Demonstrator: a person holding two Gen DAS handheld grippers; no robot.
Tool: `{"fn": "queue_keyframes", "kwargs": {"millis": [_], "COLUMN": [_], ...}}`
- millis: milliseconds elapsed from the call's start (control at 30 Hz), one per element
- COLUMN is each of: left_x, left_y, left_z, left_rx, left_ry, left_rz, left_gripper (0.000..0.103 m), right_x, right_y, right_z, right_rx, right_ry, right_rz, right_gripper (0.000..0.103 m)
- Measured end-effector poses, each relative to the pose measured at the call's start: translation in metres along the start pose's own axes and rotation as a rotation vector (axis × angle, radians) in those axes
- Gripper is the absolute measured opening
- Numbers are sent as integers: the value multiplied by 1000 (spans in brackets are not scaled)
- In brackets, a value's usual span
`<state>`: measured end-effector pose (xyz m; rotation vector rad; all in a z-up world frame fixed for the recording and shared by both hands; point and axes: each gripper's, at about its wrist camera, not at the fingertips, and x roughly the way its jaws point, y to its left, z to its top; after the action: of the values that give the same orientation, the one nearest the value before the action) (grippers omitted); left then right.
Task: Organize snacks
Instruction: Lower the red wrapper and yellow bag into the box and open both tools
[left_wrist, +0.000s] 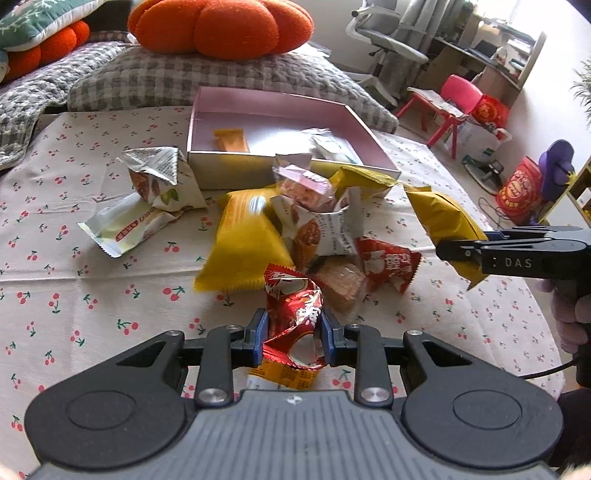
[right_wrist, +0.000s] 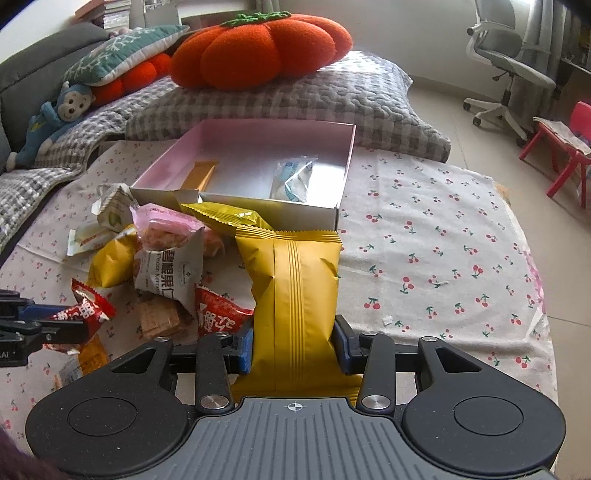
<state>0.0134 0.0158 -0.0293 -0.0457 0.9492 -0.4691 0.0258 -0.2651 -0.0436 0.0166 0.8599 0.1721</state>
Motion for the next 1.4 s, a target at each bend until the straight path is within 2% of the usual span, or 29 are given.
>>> {"fn": "queue_keyframes", "kwargs": {"millis": [233,400,667,833,1033,1200,1400], "left_x": [-5,-10,-5,16,48,64,83], "left_y": [-15,-20,-10,0,3,9,18], "left_z": [7,26,65,90,114,120,121], "left_rx": [18,20,36,48,38,22,0], "left_ry": [-20,-69,-150,-183,-179,-179,-142], "left_rz": [-44,-53,-10,8,1,-28,-44], "left_gripper": [27,27,27,27,27,27,27], "right_x": [-10,-18,-10,5,30,53,82], "right_y": [-4,-5,-1,8,15,12,0], "right_z": [6,18,51,78,110,125,137], "right_rx": [31,51,79,82,65,59,100], "right_ry": [-11,-37,-61,-63,-87,-83,-60], "right_rz": [2,17,41,65,70,63,63], "right_gripper": [40,40,40,40,40,40,40]}}
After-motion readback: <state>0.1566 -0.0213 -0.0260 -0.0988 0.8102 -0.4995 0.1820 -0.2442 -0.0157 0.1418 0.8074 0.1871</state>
